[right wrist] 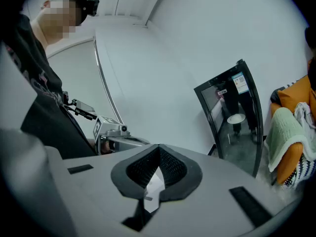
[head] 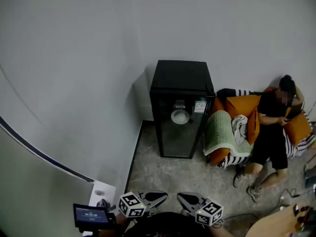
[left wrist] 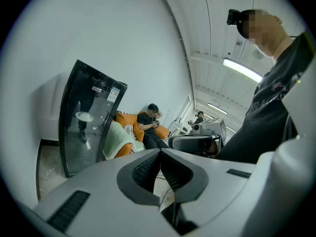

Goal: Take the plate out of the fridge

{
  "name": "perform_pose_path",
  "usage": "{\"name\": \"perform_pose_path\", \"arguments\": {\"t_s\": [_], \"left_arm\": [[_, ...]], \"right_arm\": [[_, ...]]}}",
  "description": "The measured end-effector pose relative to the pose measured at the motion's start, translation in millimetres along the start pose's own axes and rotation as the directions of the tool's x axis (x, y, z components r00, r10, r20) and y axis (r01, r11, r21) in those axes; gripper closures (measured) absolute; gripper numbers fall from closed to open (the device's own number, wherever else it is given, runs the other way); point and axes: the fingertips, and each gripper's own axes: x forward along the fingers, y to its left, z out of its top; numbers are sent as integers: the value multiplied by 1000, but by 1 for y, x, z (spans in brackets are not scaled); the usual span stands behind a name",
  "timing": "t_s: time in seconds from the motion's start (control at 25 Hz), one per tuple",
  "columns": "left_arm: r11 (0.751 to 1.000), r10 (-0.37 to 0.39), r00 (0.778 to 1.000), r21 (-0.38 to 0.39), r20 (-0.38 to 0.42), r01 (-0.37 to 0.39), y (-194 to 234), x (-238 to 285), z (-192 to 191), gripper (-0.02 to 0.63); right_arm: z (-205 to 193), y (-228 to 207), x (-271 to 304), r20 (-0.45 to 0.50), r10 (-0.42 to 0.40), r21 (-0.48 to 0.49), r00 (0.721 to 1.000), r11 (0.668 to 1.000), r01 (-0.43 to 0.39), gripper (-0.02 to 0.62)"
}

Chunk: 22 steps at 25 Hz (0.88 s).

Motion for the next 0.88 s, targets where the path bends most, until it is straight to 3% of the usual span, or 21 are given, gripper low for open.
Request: {"name": "perform_pose_path", "arguments": {"t_s": [0.88], "left_arm": [[1000, 15, 1000, -20, -11, -15, 4, 1, -1, 600]], "right_arm": [[5, 0, -1, 36, 43, 18, 998, 999, -44, 588]]}}
